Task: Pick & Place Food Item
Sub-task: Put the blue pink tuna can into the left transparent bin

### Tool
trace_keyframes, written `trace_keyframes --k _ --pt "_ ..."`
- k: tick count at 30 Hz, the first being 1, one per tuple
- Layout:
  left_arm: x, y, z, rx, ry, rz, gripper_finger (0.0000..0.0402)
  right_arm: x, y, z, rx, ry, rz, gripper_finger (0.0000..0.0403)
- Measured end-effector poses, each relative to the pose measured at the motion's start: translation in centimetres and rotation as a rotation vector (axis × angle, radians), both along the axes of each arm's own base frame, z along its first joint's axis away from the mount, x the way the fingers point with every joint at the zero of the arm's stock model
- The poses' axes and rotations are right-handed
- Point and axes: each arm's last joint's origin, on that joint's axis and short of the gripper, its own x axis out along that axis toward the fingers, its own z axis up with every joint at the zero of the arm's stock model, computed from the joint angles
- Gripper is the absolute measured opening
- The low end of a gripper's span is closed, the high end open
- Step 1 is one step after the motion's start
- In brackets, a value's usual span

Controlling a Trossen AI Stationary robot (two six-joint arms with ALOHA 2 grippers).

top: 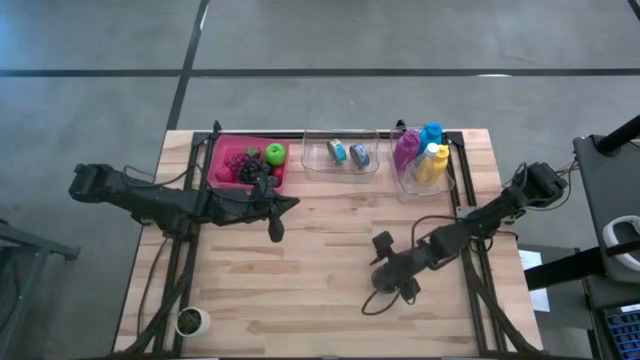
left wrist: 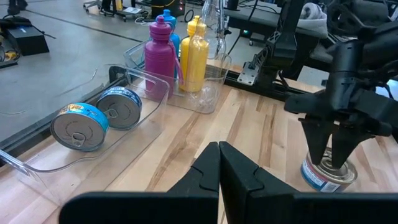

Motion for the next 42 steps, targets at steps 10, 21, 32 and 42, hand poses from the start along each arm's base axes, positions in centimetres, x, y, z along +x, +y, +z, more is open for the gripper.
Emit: trace_keyframes --k 10,21,32,42 --pt "0.0 0.0 0.0 -0.006 -0.002 0.002 0.0003 1.1 0.3 -1.6 -0.064 0.027 0.028 0.0228" --pt "0.0 0.0 0.0 -0.007 -0.002 0.002 0.0003 3.5 -1.0 -1.7 -0.142 -0.062 0.02 0.0228" --pt "0.0 0.0 0.0 -0.006 0.0 0.0 0.0003 5.6 -3.7 -2.2 -0.163 -0.133 -0.041 0.0228" --pt "0.0 0.0 0.0 -0.006 0.0 0.0 0.0003 6.1 -4.8 -2.1 -0.159 -0.152 -0.086 0.0228"
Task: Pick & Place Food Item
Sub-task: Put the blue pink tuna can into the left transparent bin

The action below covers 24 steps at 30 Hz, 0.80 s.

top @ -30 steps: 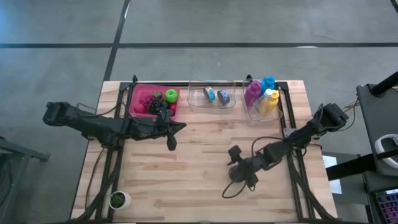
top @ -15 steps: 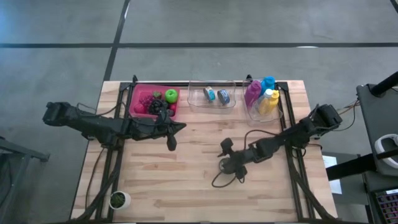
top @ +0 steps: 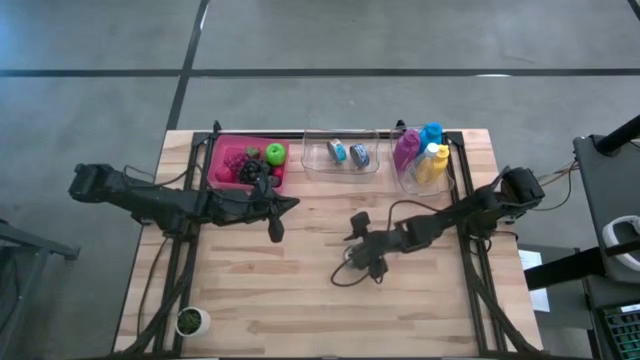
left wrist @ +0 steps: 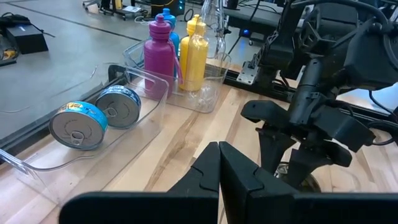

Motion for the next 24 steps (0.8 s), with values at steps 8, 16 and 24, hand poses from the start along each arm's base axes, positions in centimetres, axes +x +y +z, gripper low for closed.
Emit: trace_keyframes --k 8,16,24 --pt "0.0 0.0 0.0 0.0 0.003 0.0 0.0003 -0.8 -0.1 2.2 0.042 -0.047 -0.022 0.0228" --pt "0.0 0.0 -0.1 0.001 0.013 0.0 0.0003 -2.5 -0.5 2.5 0.095 0.072 -0.119 0.0228" --pt "0.0 0.0 -0.1 0.001 0.013 0.001 0.0003 -2.9 -0.6 1.8 0.098 0.113 -0.137 0.0228"
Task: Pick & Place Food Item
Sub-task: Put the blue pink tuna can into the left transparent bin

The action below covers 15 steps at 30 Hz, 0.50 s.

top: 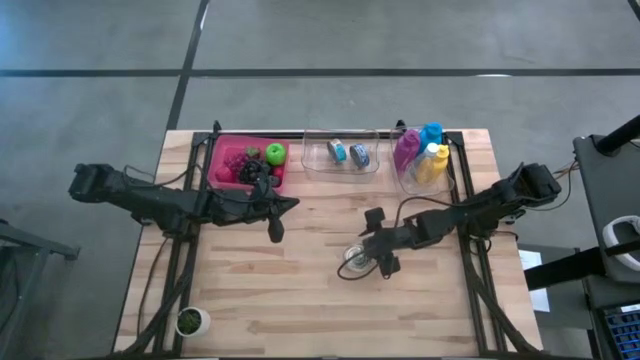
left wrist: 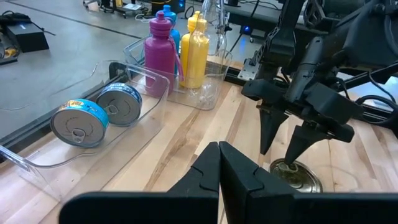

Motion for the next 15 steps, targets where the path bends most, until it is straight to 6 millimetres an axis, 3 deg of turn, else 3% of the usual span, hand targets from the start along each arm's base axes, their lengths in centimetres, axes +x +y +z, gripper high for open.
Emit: trace_keyframes --k 15 --pt "0.0 0.0 0.0 -0.002 0.0 0.001 0.0003 -0.55 -0.16 -0.67 0.019 0.023 -0.04 0.0228"
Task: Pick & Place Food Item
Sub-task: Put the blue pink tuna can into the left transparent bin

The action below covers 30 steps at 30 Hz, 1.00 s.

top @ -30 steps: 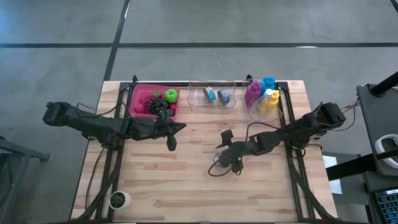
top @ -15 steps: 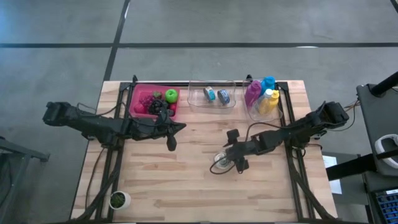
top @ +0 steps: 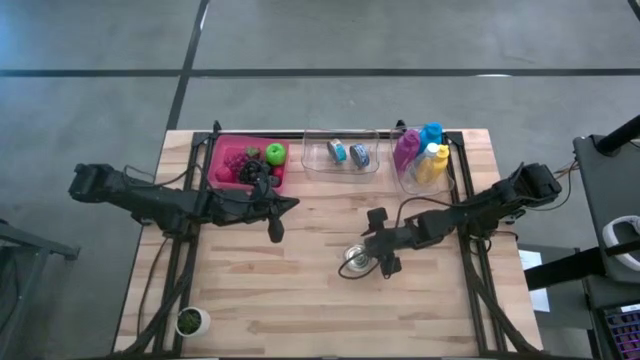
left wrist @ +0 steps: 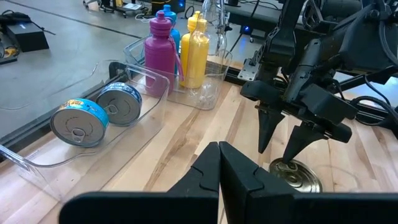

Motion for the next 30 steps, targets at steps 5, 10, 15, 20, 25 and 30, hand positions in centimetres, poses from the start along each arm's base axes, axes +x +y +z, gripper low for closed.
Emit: trace_keyframes --k 5,10,15,20,25,30 --pt "0.0 0.0 0.0 0.0 0.0 0.0 0.0003 0.0 0.0 0.0 0.006 0.001 -0.01 0.0228" --pt "0.0 0.0 0.0 0.0 0.0 0.0 0.0003 0.3 0.1 0.6 0.093 -0.02 -0.12 0.0228" --pt "0.0 0.0 0.0 0.0 0.0 0.0 0.0003 0.7 0.2 1.3 0.166 -0.037 -0.214 0.0228" --pt "0.0 0.0 0.0 0.001 0.0 0.0 0.0003 0.4 -0.1 1.4 0.215 0.006 -0.325 0.0228" --pt "0.0 0.0 0.0 0.001 0.0 0.0 0.0003 0.0 -0.4 1.0 0.24 0.049 -0.411 0.0228" --pt "0.0 0.0 0.0 0.001 0.0 0.0 0.0003 0.0 -0.5 1.0 0.247 0.046 -0.422 0.0228"
